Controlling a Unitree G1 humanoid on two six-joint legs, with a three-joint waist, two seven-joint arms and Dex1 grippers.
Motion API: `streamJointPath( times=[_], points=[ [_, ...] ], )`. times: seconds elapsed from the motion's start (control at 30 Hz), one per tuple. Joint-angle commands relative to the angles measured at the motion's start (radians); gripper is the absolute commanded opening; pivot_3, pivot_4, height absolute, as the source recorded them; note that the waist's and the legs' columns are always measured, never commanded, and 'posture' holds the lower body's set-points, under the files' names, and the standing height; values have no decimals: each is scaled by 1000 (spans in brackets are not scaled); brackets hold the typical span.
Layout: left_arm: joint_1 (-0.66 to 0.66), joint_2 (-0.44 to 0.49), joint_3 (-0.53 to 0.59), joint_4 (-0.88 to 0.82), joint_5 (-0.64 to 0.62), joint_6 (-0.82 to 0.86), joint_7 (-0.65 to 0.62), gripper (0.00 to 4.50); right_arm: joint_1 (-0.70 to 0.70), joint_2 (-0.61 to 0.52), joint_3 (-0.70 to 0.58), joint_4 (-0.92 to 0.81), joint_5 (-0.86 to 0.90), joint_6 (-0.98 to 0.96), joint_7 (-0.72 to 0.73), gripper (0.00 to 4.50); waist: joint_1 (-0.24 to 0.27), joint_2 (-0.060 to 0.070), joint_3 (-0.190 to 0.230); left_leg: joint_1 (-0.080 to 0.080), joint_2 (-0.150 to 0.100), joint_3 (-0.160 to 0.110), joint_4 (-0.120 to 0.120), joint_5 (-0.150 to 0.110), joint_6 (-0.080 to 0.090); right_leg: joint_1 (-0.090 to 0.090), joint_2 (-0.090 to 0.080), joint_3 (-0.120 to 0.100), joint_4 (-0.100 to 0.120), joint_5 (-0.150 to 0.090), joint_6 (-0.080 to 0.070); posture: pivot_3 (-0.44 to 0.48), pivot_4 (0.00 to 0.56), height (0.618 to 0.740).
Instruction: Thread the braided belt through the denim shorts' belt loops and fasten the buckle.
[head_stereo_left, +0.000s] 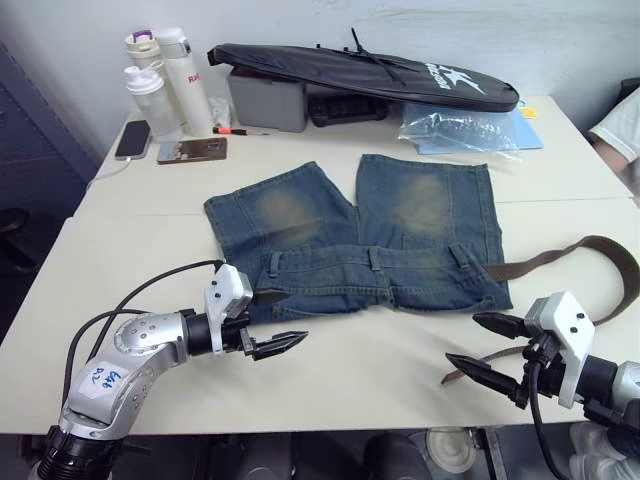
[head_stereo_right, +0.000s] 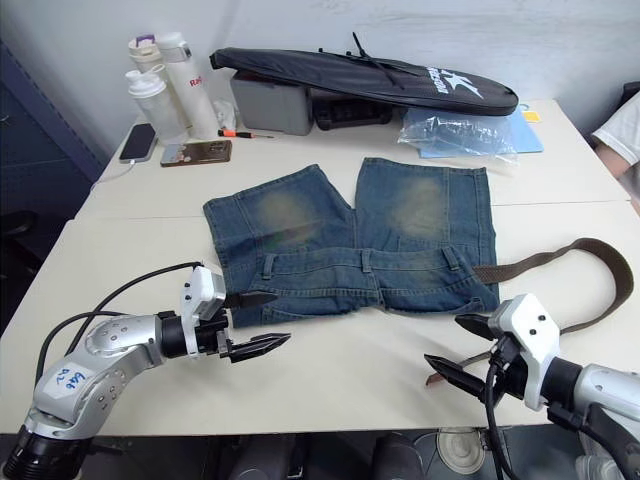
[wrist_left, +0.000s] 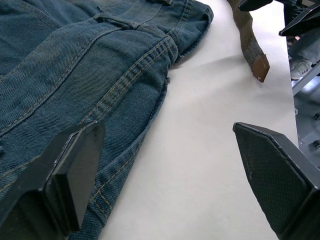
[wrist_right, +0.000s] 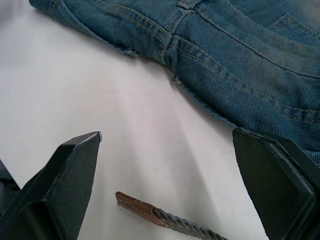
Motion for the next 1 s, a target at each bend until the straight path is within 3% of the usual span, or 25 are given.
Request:
streamJointPath(
  times=[0.03, 0.73, 1.0],
  points=[
    [-25, 7, -10, 1, -15, -4, -37, 4500, 5, 21, -18, -40, 2, -12, -19, 4466, 2, 0, 0, 0, 0, 0, 0, 0, 0, 0, 0, 0, 0, 0, 0, 0, 150, 645],
    [-93, -19, -31, 58, -52, -16, -157, 4500, 2, 32, -40, -50, 14, 1, -48, 4466, 1, 1, 0, 0, 0, 0, 0, 0, 0, 0, 0, 0, 0, 0, 0, 0, 150, 645],
    [-351, -6, -173, 130, -37, -19, -362, 4500, 81, -33, -248, -84, 40, 68, 20, 4466, 17, 1, 0, 0, -2, 0, 1, 1, 0, 1, 0, -1, 0, 0, 0, 0, 150, 645]
  ],
)
